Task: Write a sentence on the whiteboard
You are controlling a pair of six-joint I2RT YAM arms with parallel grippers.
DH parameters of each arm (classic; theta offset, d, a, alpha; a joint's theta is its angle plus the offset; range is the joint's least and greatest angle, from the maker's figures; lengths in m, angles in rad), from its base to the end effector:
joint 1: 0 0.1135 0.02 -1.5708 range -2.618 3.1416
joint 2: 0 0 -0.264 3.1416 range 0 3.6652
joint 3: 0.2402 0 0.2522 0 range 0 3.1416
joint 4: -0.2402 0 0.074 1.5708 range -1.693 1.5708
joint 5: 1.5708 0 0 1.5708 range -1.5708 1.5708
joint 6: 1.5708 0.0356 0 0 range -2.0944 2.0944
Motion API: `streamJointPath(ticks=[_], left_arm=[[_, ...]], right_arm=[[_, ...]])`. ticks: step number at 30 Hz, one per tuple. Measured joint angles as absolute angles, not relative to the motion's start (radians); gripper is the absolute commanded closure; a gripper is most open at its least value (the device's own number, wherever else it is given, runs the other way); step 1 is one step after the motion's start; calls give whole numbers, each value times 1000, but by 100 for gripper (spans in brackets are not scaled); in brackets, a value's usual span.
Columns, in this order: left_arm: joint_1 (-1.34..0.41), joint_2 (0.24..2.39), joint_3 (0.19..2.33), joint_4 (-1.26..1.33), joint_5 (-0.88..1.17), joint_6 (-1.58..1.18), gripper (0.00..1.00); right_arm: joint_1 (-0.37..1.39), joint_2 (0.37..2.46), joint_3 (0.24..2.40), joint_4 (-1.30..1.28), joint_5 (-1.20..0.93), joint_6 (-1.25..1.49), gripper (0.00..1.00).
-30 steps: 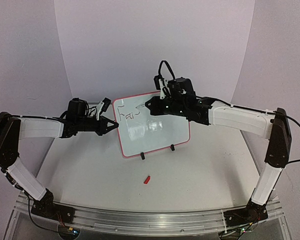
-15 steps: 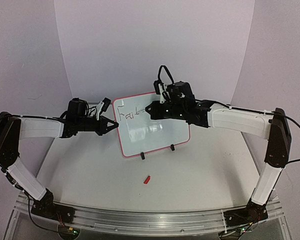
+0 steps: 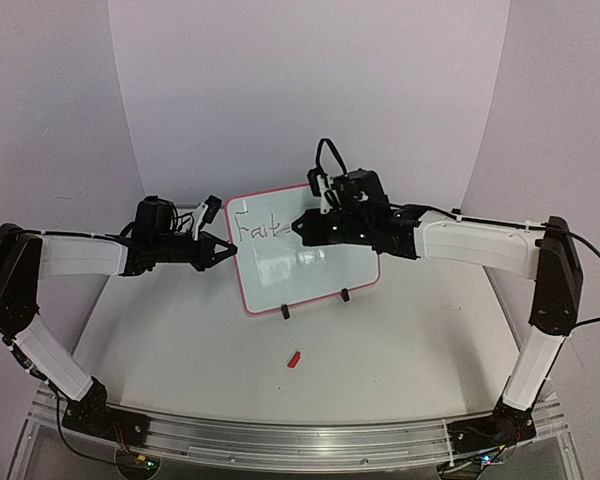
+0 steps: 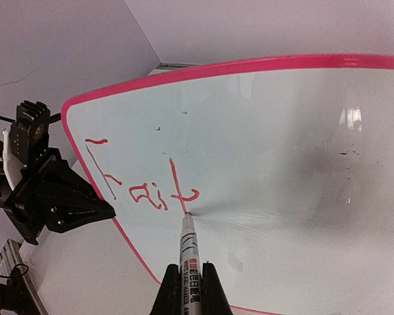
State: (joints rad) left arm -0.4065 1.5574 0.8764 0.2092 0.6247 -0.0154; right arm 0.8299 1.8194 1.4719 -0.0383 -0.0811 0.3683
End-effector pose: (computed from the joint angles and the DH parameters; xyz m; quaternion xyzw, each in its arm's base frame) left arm 0.3006 -0.1521 0.2231 0.3151 0.7649 -0.3603 0.4311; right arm 0.2929 0.3245 0.3012 -0.2116 0.8017 0.3424 0.4418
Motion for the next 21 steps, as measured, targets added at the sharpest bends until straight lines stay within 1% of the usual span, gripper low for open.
streamJointPath(ticks=[8, 17, 21], left_arm=[[-406, 1557, 876, 210, 626, -15, 100], [-406, 1557, 876, 210, 627, -15, 100], [-406, 1557, 876, 210, 627, -15, 100]], right_arm=[[830, 1798, 1465, -46, -61, 364, 100], [830, 1697, 1447, -48, -49, 360, 100], [830, 1686, 1448, -43, -47, 356, 100]])
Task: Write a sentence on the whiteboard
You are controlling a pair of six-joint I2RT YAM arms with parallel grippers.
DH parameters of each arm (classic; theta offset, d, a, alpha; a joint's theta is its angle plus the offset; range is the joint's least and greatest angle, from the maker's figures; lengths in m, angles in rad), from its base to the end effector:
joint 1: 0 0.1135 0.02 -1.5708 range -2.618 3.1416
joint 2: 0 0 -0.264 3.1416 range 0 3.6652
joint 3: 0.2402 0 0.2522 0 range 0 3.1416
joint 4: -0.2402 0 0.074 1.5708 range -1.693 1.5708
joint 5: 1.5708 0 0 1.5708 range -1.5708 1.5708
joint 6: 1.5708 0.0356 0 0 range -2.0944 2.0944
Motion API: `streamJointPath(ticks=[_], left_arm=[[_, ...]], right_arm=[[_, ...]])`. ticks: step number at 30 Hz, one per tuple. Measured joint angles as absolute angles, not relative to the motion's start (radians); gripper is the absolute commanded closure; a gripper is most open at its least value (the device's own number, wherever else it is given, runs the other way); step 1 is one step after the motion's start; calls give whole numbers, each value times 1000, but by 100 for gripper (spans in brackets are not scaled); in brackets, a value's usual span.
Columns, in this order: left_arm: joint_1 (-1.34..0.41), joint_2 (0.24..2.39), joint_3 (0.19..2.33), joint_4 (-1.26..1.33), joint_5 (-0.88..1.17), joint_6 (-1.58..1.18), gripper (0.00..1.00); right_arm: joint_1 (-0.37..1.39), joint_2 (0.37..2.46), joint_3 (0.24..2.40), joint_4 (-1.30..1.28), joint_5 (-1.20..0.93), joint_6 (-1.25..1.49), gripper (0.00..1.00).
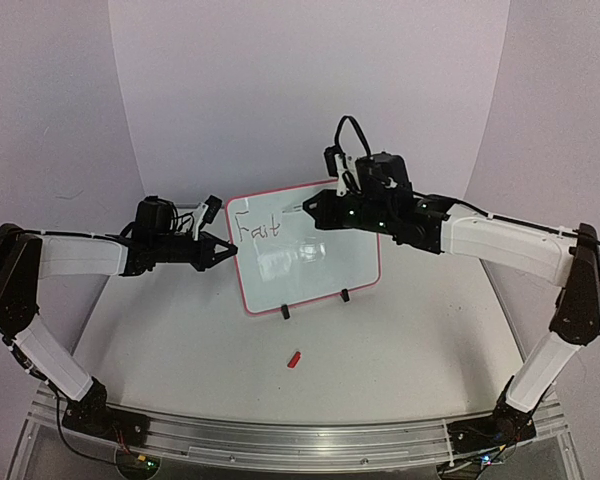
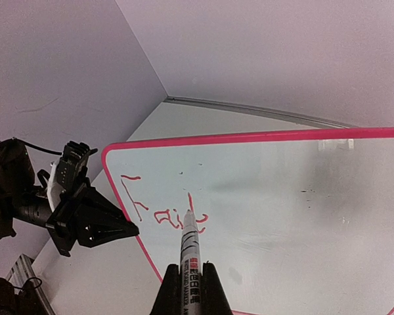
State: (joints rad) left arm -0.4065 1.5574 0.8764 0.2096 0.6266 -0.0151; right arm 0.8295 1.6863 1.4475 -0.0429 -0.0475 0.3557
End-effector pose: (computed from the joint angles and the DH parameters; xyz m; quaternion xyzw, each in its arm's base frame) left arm 0.3005 -0.1521 0.2232 0.3157 0.7644 -0.3610 0.4310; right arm 0.2742 0.3020 0.3456 -0.2014 0.7735 0.3512 0.4876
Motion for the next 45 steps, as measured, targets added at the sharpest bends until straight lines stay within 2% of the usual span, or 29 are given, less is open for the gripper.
streamJointPath(ticks=[29, 45], left_arm=[[-406, 1557, 876, 210, 625, -16, 100], [-406, 1557, 876, 210, 625, -16, 100]], right_arm=[[808, 1788, 1510, -48, -22, 331, 100], [807, 1788, 1447, -67, -68, 353, 100]])
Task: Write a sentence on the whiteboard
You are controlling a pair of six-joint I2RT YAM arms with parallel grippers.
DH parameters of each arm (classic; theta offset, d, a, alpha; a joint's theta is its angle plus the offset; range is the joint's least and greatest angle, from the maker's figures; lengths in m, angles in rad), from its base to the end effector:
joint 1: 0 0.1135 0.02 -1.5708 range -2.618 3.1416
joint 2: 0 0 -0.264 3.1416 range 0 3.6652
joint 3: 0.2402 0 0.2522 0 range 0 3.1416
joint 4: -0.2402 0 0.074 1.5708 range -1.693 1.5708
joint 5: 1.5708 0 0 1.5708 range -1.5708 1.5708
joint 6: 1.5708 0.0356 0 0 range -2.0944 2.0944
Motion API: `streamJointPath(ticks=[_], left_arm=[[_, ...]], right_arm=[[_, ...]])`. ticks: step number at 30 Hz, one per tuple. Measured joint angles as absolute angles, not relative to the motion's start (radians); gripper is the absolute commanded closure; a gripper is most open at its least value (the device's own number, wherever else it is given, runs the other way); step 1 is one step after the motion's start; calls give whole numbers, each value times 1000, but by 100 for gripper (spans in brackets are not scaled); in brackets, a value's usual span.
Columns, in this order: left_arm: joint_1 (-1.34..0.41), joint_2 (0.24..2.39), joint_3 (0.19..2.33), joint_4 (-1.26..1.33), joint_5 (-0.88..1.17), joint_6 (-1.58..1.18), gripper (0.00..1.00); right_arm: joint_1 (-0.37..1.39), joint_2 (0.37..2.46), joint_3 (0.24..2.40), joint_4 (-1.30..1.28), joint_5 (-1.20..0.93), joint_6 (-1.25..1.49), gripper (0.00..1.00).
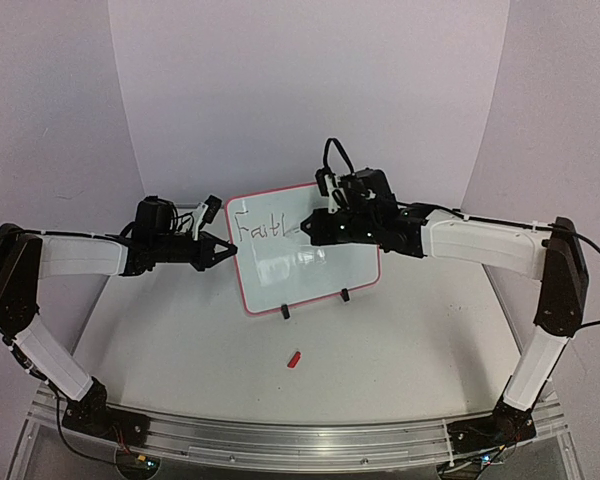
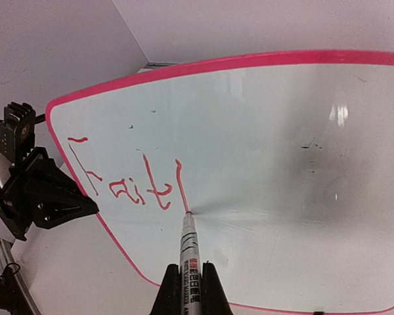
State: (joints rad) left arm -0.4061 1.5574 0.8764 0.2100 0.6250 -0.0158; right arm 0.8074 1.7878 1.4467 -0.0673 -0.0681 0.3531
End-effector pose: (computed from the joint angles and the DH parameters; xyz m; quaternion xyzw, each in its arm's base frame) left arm 0.3007 -0.1520 0.2232 0.3149 0.7647 -0.3604 0.4314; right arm 0.2943 0.3111 0.3024 -0.2063 0.8097 0.3246 0.4433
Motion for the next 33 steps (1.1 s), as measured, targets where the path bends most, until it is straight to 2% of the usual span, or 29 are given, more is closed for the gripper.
streamJointPath(ticks=[20, 33], left_arm=[[-406, 1557, 876, 210, 625, -16, 100], [-406, 1557, 876, 210, 625, -16, 100]], right_arm=[[807, 1787, 1445, -15, -59, 386, 100], [807, 1750, 1422, -1, 26, 383, 100]])
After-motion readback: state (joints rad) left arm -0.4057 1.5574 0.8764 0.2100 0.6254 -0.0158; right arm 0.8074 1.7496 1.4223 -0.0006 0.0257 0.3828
